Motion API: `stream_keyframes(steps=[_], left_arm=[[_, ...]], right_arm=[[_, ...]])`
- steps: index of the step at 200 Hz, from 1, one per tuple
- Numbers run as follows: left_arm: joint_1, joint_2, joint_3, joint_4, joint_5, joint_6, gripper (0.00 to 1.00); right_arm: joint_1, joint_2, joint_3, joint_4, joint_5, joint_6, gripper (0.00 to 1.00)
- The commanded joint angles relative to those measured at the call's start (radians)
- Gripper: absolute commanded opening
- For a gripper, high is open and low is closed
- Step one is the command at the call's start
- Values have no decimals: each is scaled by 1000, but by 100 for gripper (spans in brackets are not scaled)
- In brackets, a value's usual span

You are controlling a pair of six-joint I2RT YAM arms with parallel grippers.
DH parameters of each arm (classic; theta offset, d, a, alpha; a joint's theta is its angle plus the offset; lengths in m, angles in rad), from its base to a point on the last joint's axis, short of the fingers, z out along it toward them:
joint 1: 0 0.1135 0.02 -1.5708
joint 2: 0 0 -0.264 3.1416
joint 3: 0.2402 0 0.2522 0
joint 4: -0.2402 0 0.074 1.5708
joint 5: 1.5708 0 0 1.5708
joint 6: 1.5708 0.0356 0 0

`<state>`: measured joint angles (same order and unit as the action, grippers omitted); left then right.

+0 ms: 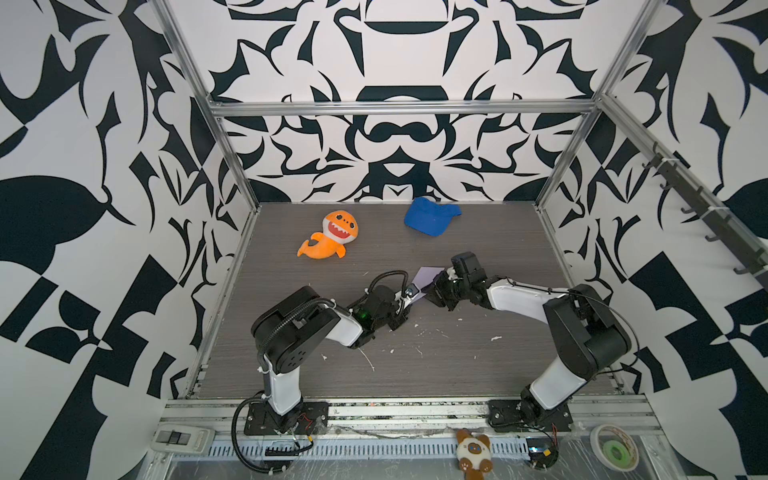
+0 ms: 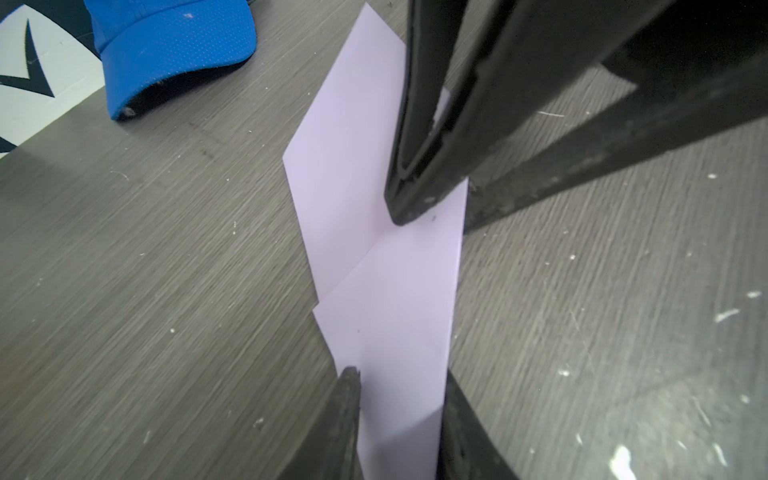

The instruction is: Fold a paper plane with a square sheet of paper (pick it up from the middle)

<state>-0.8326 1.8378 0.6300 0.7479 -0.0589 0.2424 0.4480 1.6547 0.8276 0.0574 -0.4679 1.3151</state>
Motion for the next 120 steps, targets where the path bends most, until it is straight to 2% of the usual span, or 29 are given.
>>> stream_keyframes(steps=[1,78,120], left_arm=[[-3,11,0,-17,26,-5,31],[-3,8,7,-59,48,-18,22],[-2,11,16,-101,64,-58,18]], right_arm=[[-3,-10,40,-24,1,-25,32],[-5,-19,52,-64,13,-65,35],[-14,-40,71,-128,38,-157,38]])
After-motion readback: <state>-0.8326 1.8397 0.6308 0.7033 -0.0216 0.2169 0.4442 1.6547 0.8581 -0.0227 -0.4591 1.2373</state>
